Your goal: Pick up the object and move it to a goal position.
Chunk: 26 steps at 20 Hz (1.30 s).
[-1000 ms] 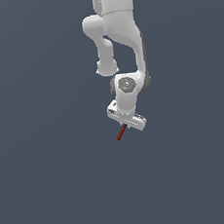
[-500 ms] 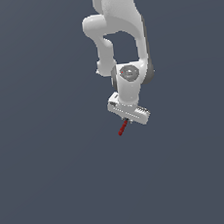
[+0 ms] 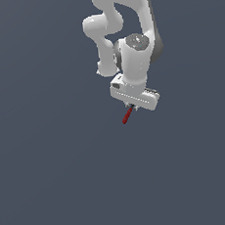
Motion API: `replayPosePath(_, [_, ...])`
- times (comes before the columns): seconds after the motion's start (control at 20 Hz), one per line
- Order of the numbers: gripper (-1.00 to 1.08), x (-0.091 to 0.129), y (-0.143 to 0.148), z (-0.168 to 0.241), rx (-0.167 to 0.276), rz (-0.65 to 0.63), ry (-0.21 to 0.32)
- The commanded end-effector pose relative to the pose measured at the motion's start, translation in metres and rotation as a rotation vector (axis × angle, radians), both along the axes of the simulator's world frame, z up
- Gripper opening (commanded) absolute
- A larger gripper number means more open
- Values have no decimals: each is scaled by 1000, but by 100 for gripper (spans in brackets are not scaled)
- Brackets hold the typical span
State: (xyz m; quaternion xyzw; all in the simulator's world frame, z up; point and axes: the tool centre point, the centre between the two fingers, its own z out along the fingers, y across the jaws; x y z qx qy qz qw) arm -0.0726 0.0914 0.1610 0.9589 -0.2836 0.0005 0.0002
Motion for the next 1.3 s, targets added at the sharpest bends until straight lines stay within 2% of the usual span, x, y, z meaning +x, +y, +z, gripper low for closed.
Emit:
replayPosePath(0.0, [-100,-2,5,28,0,0,0])
replayPosePath(0.65, [-100,-4,28,153,-1,2,0])
replayPosePath(0.95, [-100,-3,34,184,0,4,0])
replayPosePath(1.25, [-100,-3,36,196,0,4,1])
